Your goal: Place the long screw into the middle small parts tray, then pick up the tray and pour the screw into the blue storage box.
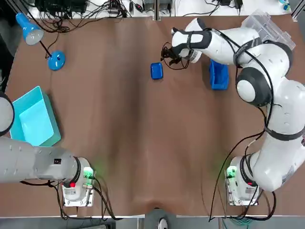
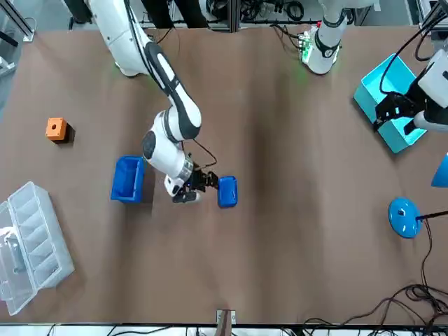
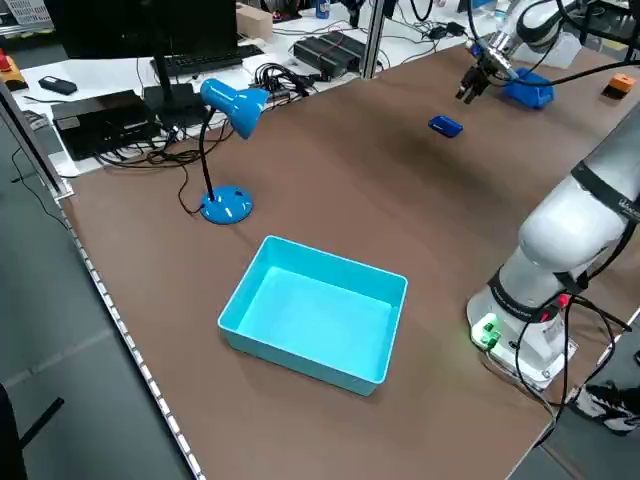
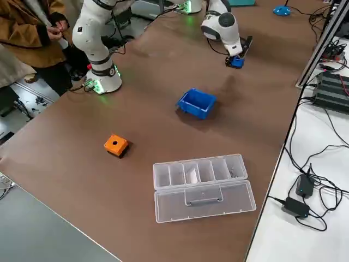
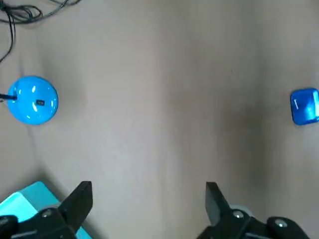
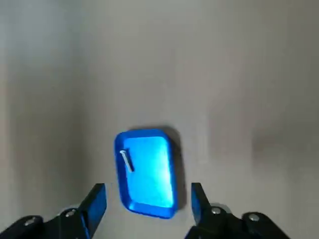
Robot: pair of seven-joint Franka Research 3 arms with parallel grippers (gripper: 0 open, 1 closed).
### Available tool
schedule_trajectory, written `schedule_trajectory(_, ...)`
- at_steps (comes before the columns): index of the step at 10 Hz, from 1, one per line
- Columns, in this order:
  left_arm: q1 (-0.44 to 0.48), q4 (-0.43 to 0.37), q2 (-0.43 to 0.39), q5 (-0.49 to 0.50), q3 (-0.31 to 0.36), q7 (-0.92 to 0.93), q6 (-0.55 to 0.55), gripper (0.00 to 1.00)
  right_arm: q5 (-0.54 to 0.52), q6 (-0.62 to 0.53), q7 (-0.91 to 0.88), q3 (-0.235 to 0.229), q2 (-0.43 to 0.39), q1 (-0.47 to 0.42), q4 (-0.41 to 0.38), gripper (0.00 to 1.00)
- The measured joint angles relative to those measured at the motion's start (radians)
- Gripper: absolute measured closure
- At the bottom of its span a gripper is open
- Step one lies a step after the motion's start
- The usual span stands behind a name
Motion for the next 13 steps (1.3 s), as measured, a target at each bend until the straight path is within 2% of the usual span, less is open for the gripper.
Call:
schedule_trajectory(5,0.003,0.091,0.083,0.008,-0.001,-0.004,-0.043,0.0,0.004,-0.001,-0.011,0.013,0.101,0.001,0.071,0.27)
schedule_trajectory(6,0.003,0.096,0.087,0.009,-0.001,-0.028,-0.052,0.0,0.004,-0.001,-0.015,0.014,0.11,0.004,0.076,0.29)
schedule_trajectory(9,-0.003,0.1,0.093,0.046,-0.009,-0.13,-0.058,0.0,0.004,0.0,-0.015,0.015,0.12,0.025,0.083,0.42)
schedule_trajectory(13,0.001,0.103,0.096,0.055,-0.011,-0.146,-0.099,0.0,0.004,0.023,-0.015,0.015,0.146,0.031,0.094,0.42)
